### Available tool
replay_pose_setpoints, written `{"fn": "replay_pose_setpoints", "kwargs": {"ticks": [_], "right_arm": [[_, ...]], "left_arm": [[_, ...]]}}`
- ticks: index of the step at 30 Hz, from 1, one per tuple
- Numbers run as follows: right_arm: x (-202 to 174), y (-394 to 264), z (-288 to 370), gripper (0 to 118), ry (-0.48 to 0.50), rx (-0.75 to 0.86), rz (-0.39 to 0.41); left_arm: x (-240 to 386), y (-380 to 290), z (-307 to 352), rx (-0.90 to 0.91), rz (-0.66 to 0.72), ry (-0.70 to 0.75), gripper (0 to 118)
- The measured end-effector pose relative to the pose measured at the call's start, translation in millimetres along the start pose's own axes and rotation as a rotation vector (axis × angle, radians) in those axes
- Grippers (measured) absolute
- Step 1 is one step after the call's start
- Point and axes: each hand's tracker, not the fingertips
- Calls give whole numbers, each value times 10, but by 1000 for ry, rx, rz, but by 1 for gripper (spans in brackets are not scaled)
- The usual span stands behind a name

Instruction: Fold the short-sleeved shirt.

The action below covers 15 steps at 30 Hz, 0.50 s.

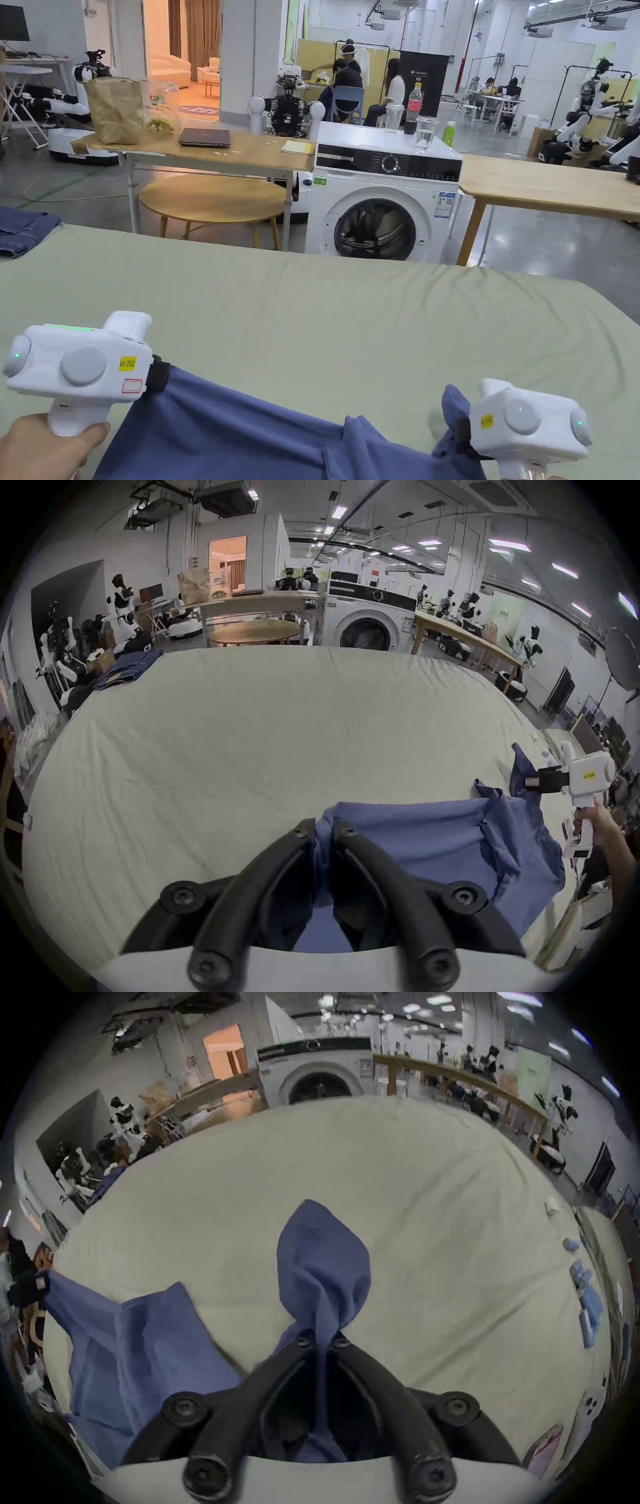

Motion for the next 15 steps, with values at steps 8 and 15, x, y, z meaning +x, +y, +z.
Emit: {"fn": "replay_pose_setpoints", "kwargs": {"ticks": [8, 15], "right_arm": [[190, 48, 896, 2, -22, 193, -23], [143, 248, 1952, 2, -21, 399, 50]], "left_arm": [[46, 86, 468, 92, 14, -9, 3], [172, 342, 1241, 221, 1, 1, 3]]}}
